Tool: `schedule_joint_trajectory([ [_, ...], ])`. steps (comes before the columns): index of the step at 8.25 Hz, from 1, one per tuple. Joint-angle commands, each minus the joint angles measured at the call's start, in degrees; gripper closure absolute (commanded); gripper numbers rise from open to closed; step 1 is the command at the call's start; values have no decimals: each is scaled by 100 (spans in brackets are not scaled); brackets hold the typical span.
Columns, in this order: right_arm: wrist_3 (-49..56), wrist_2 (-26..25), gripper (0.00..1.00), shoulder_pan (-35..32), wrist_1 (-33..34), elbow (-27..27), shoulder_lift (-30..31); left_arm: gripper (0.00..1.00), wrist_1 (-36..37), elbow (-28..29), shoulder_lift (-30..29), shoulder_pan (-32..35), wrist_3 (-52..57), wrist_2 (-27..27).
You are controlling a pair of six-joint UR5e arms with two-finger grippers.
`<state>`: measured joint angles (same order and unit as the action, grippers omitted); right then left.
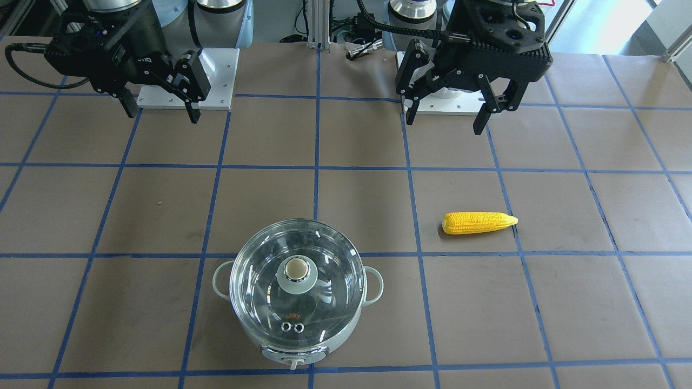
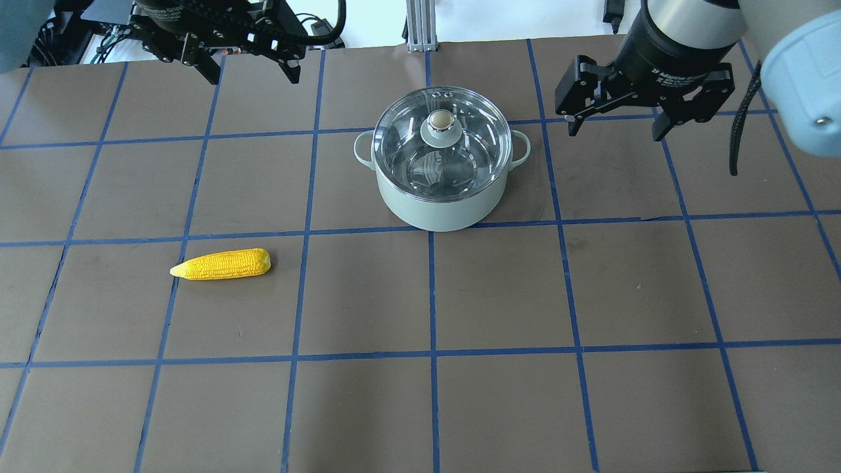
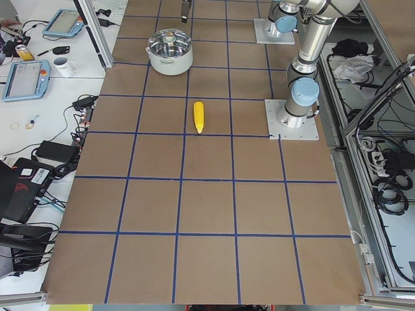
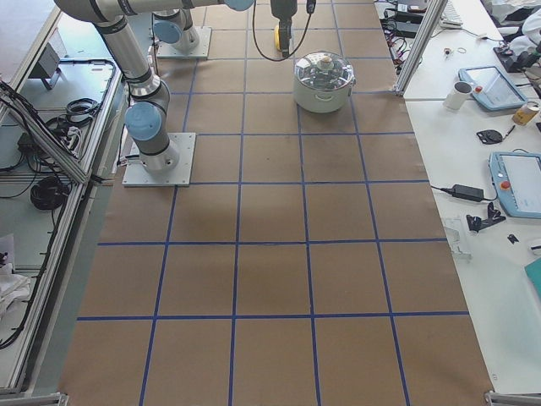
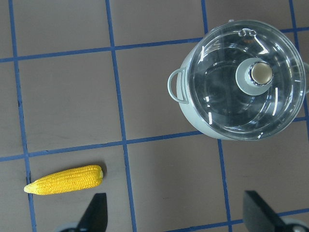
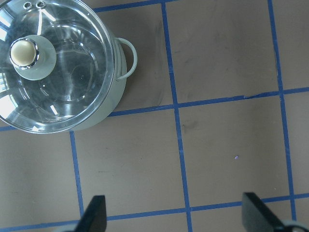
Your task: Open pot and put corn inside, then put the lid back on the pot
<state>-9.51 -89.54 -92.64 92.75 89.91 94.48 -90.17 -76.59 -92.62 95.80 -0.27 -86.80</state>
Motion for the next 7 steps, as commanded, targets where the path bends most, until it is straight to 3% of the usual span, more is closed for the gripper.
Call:
schedule_joint_trajectory([
  [1,-6,7,0,1,15,0,0,0,-9,-40,15,9,0,14],
  [4,2,24,0,1,15,0,0,0,9,-260,33,9,-105,-39],
  [7,2,16,0,9,24,0,0,0,202,-504,-55,-166,-1175,-57],
])
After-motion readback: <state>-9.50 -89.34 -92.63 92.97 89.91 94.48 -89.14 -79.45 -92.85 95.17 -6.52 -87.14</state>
